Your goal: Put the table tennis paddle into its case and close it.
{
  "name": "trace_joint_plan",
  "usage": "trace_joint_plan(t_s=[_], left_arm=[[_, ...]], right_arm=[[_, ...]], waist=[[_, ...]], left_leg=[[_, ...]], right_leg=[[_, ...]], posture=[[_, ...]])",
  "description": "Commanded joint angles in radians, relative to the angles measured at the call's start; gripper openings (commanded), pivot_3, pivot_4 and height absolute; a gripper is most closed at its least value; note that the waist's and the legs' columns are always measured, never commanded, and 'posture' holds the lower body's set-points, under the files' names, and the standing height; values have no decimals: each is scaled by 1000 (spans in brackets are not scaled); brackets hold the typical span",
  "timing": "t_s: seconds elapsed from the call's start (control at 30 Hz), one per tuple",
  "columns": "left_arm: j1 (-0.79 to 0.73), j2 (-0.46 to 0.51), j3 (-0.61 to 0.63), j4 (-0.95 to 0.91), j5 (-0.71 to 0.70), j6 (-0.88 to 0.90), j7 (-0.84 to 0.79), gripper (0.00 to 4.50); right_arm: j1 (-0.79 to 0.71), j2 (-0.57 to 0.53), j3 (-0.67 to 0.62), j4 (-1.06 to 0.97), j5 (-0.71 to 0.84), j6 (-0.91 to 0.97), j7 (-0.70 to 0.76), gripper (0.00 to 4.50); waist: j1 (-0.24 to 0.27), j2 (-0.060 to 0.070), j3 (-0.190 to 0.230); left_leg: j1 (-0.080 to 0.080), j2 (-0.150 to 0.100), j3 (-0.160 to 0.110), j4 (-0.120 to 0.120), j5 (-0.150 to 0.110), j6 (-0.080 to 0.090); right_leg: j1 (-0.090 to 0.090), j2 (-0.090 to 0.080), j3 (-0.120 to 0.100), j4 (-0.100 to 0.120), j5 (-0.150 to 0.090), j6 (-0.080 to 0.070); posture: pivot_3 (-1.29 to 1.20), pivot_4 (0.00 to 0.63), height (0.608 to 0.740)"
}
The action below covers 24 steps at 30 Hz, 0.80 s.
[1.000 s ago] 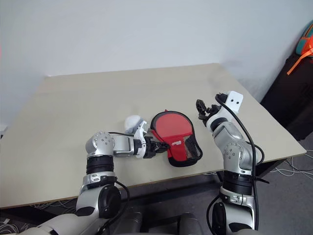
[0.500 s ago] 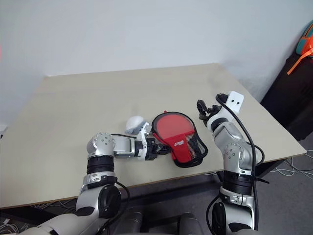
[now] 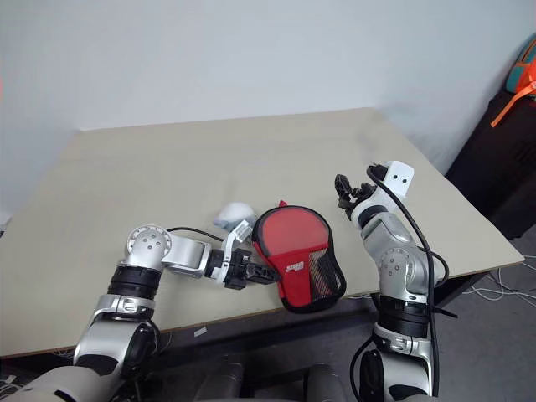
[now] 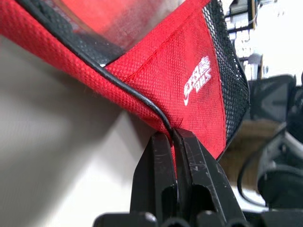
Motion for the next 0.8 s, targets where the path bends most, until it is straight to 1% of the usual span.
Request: trace_joint_plan(t_s=[0.03, 0.13, 0.33, 0.5, 0.57, 0.67, 0.8], left_arm=[[-13, 16, -101, -44, -184, 8, 32, 32], [-17, 31, -180, -50, -289, 8, 61, 32], [-37, 29, -254, -14, -411, 8, 132, 32], [-29, 42, -259, 42, -504, -2, 208, 32], [-10, 36, -248, 43, -541, -60, 297, 32], [49, 45, -246, 1, -645, -150, 411, 32], [84, 33, -231, -44, -670, -189, 478, 32]], right_arm=[[-15, -4, -6, -49, 8, -11, -6, 3755], [-22, -4, 0, -43, 5, -10, -5, 3755], [-28, -12, 12, -40, 1, 1, 0, 3755], [-20, -15, 21, -40, -8, 4, -4, 3755], [-13, -22, 33, -37, -21, 3, -1, 3755], [-9, -28, 44, -33, -30, 0, 1, 3755], [-12, -31, 50, -35, -40, -4, 3, 3755]], waist=[[0, 0, 0], [-1, 0, 0], [-1, 0, 0], [-1, 0, 0], [0, 0, 0], [-1, 0, 0], [0, 0, 0]], left_leg=[[0, 0, 0, 0, 0, 0], [0, 0, 0, 0, 0, 0], [0, 0, 0, 0, 0, 0], [0, 0, 0, 0, 0, 0], [0, 0, 0, 0, 0, -1], [0, 0, 1, 0, 0, -1], [0, 0, 1, 0, 0, -1]], right_leg=[[0, 0, 0, 0, 0, 0], [0, 0, 0, 0, -1, -2], [-1, 0, 0, 0, -1, -2], [-1, 0, 0, 0, -1, -2], [-1, 0, 0, 0, -1, -2], [0, 0, 0, 0, -1, -2], [-1, 0, 0, 0, -1, -3]], posture=[[0, 0, 740], [0, 0, 740], [0, 0, 740], [0, 0, 740], [0, 0, 740], [0, 0, 740], [0, 0, 740]])
